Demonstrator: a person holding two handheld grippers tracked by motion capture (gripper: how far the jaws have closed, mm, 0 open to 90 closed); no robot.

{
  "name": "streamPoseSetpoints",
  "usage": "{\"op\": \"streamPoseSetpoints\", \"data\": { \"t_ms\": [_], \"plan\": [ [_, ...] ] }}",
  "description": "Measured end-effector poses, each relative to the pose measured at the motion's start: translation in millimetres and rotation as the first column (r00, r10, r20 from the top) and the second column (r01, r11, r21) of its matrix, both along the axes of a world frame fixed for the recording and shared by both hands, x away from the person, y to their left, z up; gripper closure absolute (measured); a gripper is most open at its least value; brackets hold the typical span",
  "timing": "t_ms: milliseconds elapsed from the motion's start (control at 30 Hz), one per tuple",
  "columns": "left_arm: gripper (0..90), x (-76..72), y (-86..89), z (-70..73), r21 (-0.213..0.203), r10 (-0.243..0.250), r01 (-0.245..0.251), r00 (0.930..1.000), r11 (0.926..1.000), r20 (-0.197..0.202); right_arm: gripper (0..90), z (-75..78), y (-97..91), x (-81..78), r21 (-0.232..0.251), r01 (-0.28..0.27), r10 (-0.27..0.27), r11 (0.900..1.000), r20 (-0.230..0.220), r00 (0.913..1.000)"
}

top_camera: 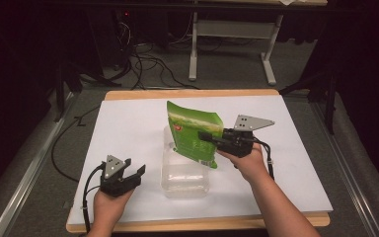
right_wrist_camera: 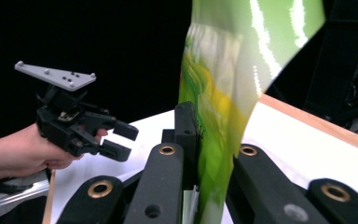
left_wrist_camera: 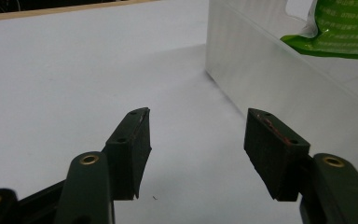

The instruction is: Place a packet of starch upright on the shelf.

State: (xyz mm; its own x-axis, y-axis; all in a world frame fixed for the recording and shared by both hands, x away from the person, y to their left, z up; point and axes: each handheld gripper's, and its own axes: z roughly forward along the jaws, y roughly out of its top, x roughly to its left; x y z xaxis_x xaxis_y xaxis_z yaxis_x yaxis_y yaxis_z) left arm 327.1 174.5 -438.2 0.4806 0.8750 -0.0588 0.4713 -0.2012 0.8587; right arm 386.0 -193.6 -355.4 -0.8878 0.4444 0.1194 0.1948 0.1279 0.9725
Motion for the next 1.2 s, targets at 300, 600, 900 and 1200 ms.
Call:
{"op": "streamPoseSetpoints", "data": {
  "t_ms": [300,600,900,1200],
  "plan": [
    [41.4,-0.1,0.1,0.4,-0.009,-0.002,0.002,1.0000,1.0000,-0.004,86.7,-0.8,-1.9,-4.3,0.014,-0.022,0.022,0.9997,-0.003,0.9997],
    [41.4,-0.6,-0.3,0.8,-0.012,-0.003,0.003,1.0000,0.9999,-0.001,86.6,-3.3,2.7,-4.0,-0.007,-0.034,0.034,0.9994,-0.011,0.9994],
    [41.4,-0.8,0.3,1.1,-0.014,-0.002,0.002,1.0000,0.9999,-0.001,86.6,-1.9,-3.0,-0.7,-0.017,-0.011,0.010,0.9998,-0.003,0.9999],
    [41.4,-0.8,-0.1,1.1,-0.011,-0.002,0.002,1.0000,0.9999,-0.002,86.7,-4.1,-4.8,-0.1,-0.021,-0.033,0.033,0.9992,-0.022,0.9992]
  ]
}}
